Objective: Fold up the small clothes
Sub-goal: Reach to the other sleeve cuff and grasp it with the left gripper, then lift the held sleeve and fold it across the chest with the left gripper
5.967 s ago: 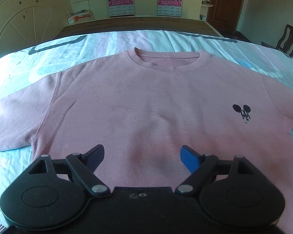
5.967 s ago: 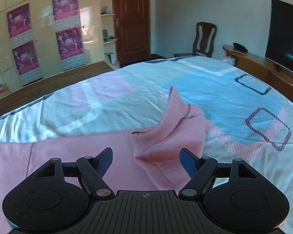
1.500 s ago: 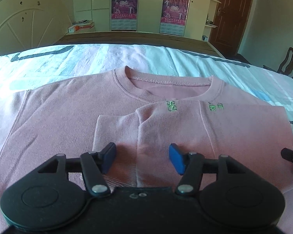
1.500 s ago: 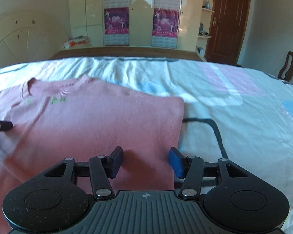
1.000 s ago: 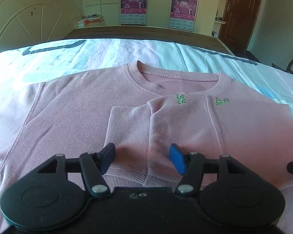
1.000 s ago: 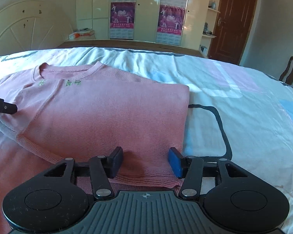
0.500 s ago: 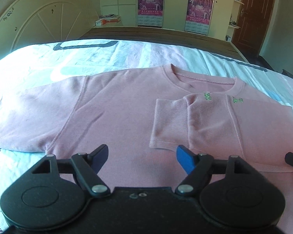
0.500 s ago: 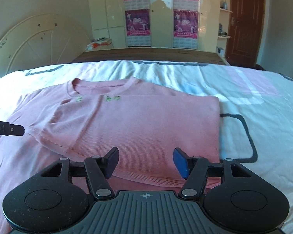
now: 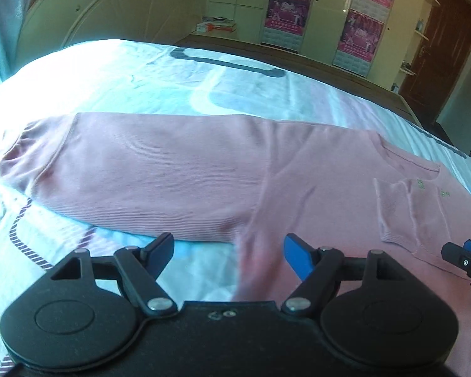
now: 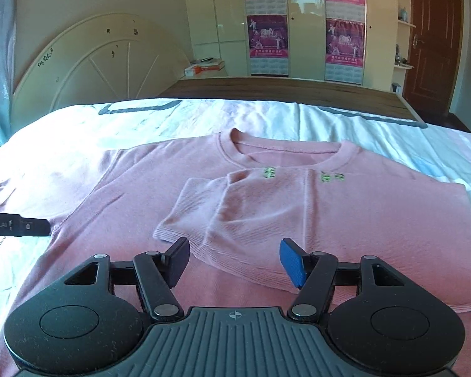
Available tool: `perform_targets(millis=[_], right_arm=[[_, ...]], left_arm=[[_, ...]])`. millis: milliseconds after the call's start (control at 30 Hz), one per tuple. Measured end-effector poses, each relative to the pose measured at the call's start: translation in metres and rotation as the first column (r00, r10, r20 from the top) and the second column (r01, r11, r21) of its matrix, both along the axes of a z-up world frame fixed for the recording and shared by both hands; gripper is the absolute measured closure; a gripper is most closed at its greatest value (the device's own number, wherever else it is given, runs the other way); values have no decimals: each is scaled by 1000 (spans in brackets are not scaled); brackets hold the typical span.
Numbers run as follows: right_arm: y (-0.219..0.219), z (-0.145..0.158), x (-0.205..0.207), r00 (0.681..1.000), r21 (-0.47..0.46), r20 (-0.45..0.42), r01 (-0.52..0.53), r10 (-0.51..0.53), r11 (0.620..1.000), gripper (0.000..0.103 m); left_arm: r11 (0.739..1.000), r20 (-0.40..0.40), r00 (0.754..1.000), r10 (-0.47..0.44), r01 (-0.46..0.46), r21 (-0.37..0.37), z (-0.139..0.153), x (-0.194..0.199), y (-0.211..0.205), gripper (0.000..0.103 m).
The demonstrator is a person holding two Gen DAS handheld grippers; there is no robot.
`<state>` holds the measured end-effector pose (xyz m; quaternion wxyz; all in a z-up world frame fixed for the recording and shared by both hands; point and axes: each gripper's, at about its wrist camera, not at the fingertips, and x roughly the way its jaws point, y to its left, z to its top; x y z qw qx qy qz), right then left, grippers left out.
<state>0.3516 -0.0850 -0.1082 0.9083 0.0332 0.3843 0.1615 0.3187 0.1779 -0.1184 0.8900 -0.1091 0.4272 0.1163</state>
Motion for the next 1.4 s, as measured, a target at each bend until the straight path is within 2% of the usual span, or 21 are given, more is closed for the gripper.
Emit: perform_targets(millis=[167,300,533,733,800,833,867,900,933,967,1000,1100,1167,1267,1333,1400], right_arm=[[33,-7,19,999,-3,-8,33,-33,999,40],[49,-7,27,999,-9,-10,46,-46,999,40],[67,-10,31,998,-52,-16,54,-55,997,40],[69,-16,37,996,-83,-25,88,-91,993,40],[68,-18,40,994,-87,-26,104,-107,991,40],[67,-19,41,993,-93,-27,109,-112,990,40],[67,-21,42,993,-101,-29,113,-116,988,40],[67,-23,43,992,-108,-33,117,-122,987,40],[67,-24,44,991,-113,-35,123,-128,986,40],[65,-26,44,990,-118,-37,132,-137,984,40],[65,-27,45,989,-122,-38,138,-144,983,40],[63,-39,46,986,-140,-73,139,-150,980,40],[59,-41,47,984,-124,-82,146,-157,982,40],[53,-30,45,985,-89,-66,155,-161,984,40],[48,-23,40,986,-70,-41,158,-161,985,40],[39,-16,35,987,-38,-29,154,-155,987,40]], left_arm=[[993,-9,993,116,-116,-26,-4,-17,76,28],[974,-13,976,219,-220,-50,-7,-35,130,29],[901,-14,915,404,-400,-164,-22,-57,208,37],[860,65,882,467,-435,-267,-27,-41,245,36],[849,84,871,483,-442,-290,-30,-32,252,39],[848,91,869,487,-445,-289,-30,-28,255,48],[847,95,866,492,-450,-283,-32,-25,257,62],[840,101,857,506,-463,-283,-33,-23,261,70],[832,105,847,520,-475,-287,-34,-23,263,87],[822,101,841,532,-483,-301,-37,-23,267,95],[816,107,835,540,-488,-311,-38,-23,269,95],[837,139,843,520,-471,-279,-31,-20,261,98],[878,194,867,459,-410,-247,-17,-14,246,98],[948,279,911,305,-262,-182,15,1,204,98],[976,324,926,195,-151,-156,35,15,168,98],[991,359,930,81,-36,-128,52,27,124,98]])
